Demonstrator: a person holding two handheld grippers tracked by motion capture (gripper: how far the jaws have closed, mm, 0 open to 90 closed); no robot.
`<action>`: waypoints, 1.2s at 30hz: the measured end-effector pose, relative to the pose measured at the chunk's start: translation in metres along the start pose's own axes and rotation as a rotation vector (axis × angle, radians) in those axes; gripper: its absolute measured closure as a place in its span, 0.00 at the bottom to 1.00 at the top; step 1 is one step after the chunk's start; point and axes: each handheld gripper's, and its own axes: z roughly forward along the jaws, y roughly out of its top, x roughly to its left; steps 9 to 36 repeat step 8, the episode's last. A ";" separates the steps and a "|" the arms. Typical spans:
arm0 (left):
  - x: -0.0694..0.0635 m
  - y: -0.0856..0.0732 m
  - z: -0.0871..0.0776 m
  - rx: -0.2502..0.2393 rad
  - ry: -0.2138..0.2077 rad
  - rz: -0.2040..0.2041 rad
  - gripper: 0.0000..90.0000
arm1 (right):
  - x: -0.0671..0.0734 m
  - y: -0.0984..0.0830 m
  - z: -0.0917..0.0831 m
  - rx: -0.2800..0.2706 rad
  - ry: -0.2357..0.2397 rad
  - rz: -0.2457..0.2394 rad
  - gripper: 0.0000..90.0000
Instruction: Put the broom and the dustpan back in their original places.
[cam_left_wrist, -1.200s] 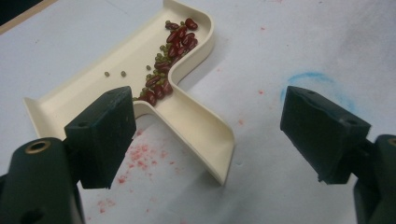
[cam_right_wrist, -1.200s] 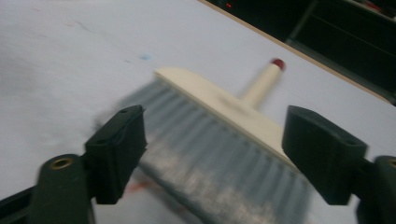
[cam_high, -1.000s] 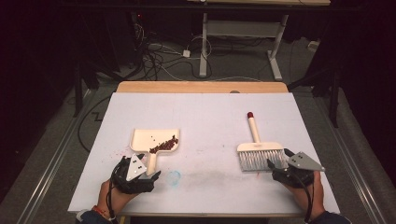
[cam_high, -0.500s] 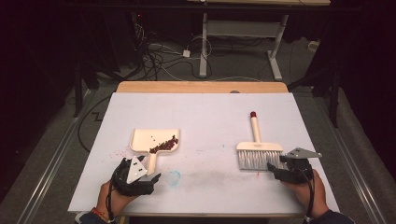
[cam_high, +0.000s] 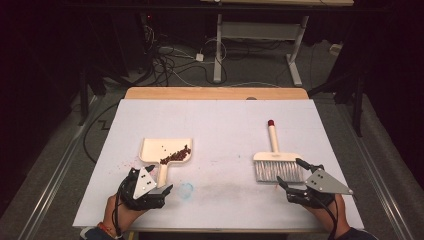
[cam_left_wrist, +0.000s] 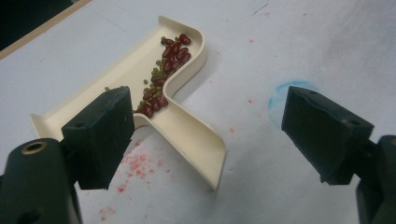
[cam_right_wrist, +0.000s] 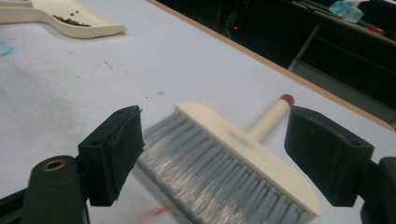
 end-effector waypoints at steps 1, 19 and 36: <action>0.000 0.000 0.000 0.001 0.001 0.002 0.19 | 0.001 0.000 0.001 0.000 0.008 -0.005 0.22; 0.002 0.002 0.003 0.000 0.002 -0.006 0.19 | 0.000 -0.001 0.000 -0.030 0.013 0.001 0.20; 0.002 0.002 0.003 0.000 0.002 -0.006 0.19 | 0.000 -0.001 0.000 -0.030 0.013 0.001 0.20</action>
